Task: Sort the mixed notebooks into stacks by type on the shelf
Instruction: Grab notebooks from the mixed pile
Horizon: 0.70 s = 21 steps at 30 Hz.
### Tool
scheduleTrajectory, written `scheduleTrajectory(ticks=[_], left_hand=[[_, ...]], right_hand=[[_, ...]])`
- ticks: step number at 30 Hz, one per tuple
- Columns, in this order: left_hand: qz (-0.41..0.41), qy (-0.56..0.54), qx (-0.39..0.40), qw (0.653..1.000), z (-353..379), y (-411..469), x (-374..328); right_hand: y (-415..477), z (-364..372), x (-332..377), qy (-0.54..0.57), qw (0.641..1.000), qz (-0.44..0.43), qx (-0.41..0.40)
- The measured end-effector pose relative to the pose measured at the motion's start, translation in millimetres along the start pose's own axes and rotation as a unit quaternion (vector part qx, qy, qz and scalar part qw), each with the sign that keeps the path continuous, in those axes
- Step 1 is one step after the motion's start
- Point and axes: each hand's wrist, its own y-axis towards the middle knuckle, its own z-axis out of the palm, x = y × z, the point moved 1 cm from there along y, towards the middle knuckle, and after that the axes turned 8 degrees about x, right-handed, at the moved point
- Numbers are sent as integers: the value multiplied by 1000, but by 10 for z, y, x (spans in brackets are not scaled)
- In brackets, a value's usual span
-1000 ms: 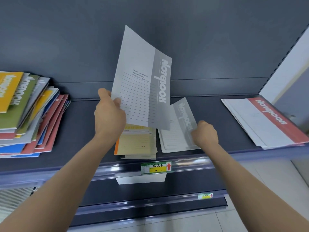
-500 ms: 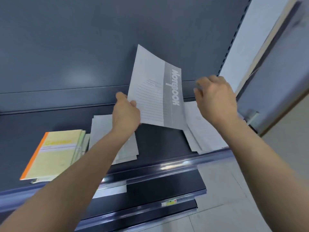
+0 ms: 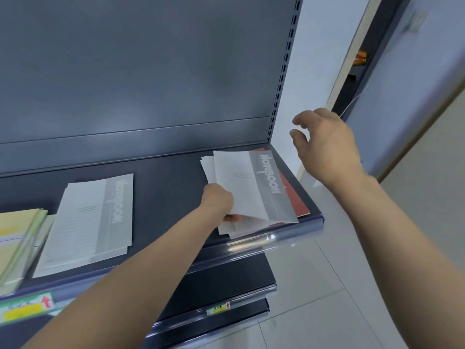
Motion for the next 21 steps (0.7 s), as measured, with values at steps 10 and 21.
scheduleTrajectory(ticks=[10,21], left_hand=[[199,499,-87,839,-537,-326,-40],[337,518,-386,684,-2822,-1810,110]], right_hand=[[100,136,552,30,996,-79,37],[-162,-23,2947,90,959,-267,16]])
